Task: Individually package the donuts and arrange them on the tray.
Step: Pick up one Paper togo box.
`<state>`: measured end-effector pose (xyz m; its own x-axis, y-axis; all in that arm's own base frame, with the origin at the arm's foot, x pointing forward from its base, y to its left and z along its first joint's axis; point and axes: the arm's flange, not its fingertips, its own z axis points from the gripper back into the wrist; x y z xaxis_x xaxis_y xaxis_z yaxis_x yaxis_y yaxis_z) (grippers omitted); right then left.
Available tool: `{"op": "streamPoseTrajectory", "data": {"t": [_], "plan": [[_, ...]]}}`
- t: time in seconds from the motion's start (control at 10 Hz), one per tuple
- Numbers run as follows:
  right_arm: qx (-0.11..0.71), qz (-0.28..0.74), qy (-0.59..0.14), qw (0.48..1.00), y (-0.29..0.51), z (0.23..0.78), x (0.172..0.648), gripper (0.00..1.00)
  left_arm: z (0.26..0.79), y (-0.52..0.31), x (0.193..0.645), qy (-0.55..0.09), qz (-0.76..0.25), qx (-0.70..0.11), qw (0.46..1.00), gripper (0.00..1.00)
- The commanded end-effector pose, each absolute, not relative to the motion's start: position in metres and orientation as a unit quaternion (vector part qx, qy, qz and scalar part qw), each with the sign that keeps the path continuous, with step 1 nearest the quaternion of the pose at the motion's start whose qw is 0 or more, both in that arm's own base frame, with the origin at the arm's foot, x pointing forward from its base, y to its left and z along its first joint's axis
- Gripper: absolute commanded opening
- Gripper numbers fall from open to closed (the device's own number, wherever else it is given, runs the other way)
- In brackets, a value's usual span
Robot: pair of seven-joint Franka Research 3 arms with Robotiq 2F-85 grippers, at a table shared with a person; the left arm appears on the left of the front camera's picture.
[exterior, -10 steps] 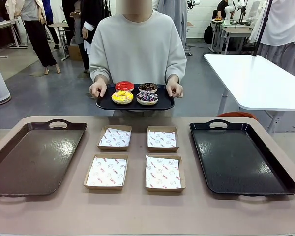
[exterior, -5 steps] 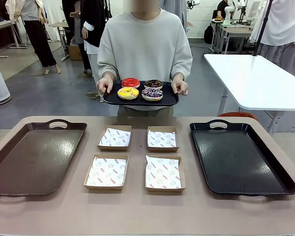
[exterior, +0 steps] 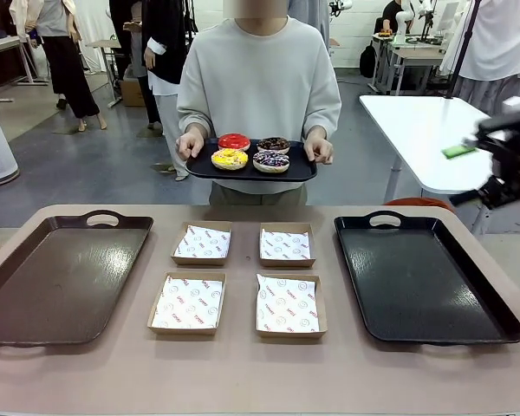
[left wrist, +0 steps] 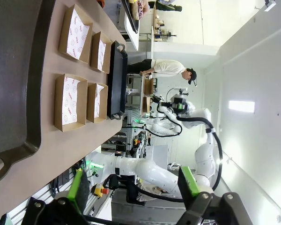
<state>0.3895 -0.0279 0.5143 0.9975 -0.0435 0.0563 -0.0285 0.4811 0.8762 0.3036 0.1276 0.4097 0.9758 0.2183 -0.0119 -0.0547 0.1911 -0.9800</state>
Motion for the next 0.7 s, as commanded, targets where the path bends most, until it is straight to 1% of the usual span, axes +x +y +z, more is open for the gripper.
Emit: {"op": "streamPoseTrajectory", "data": {"t": [0.0, 0.1, 0.2, 0.3, 0.6], "plan": [[0.389, -0.030, -0.023, 0.921, -0.005, 0.515, 0.429, 1.00, 0.412, 0.128, 0.303, -0.063, 0.092, -0.633, 0.766, 1.00], [0.333, -0.035, -0.036, 0.942, 0.023, 0.511, 0.449, 1.00, 0.412, 0.128, 0.303, -0.063, 0.092, -0.633, 0.766, 1.00], [0.305, -0.027, -0.051, 0.951, 0.045, 0.501, 0.465, 1.00, 0.412, 0.128, 0.303, -0.063, 0.092, -0.633, 0.766, 1.00], [0.284, -0.019, -0.050, 0.957, 0.065, 0.490, 0.479, 1.00, 0.412, 0.128, 0.303, -0.063, 0.092, -0.633, 0.766, 1.00], [0.191, -0.005, -0.036, 0.981, 0.117, 0.457, 0.497, 1.00, 0.412, 0.128, 0.303, -0.063, 0.092, -0.633, 0.766, 1.00]]}}
